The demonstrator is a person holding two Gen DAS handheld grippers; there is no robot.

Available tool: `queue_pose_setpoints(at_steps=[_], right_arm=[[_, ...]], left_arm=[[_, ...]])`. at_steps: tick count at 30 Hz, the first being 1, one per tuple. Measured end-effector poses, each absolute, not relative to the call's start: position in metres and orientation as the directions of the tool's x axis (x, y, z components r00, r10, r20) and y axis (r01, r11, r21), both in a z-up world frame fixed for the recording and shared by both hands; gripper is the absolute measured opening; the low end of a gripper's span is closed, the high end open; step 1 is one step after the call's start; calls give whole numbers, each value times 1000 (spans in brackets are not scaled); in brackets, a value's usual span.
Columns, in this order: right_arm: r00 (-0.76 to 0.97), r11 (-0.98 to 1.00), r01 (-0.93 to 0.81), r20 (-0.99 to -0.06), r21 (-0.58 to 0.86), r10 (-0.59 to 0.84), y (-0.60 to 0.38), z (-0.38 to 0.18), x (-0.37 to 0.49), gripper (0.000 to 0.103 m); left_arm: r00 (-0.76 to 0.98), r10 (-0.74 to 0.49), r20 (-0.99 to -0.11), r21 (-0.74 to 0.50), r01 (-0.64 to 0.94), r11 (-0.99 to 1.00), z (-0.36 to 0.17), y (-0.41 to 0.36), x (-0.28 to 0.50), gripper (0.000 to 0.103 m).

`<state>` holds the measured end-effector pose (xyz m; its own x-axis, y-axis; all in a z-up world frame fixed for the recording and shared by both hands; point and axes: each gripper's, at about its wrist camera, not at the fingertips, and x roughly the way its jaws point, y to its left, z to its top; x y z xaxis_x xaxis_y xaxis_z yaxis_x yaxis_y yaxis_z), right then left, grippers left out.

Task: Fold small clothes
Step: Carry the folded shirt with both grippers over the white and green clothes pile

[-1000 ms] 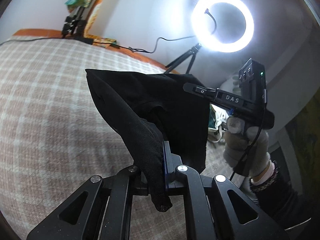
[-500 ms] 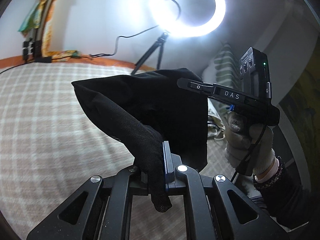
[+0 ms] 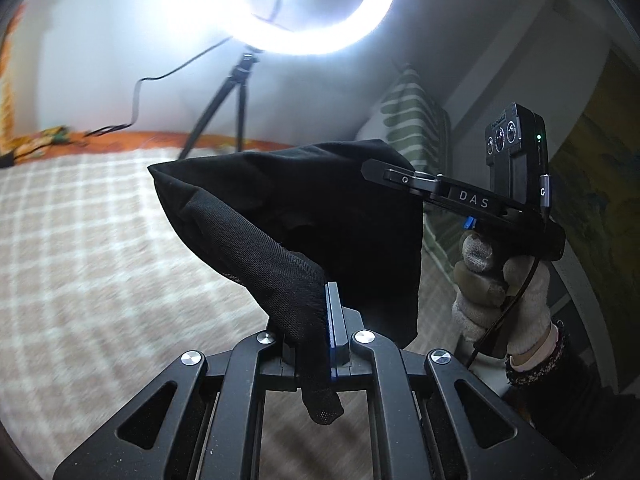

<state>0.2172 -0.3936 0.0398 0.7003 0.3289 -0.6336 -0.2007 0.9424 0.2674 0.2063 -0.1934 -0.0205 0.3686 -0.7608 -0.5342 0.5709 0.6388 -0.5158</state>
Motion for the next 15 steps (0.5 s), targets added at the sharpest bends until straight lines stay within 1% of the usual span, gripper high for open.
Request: queue_pose_setpoints(at_steps=[8,15], right_arm=[[728,961,-118,-636,251,256,-456,47,224,3],[743,974,-64,-642,219,193,-505,48,237,3]], left_arm=[[338,-788,-514,-485,643,593,-10,-255,221,7],[314,-799,-512,-481,666,570,-11,-302,240,7]])
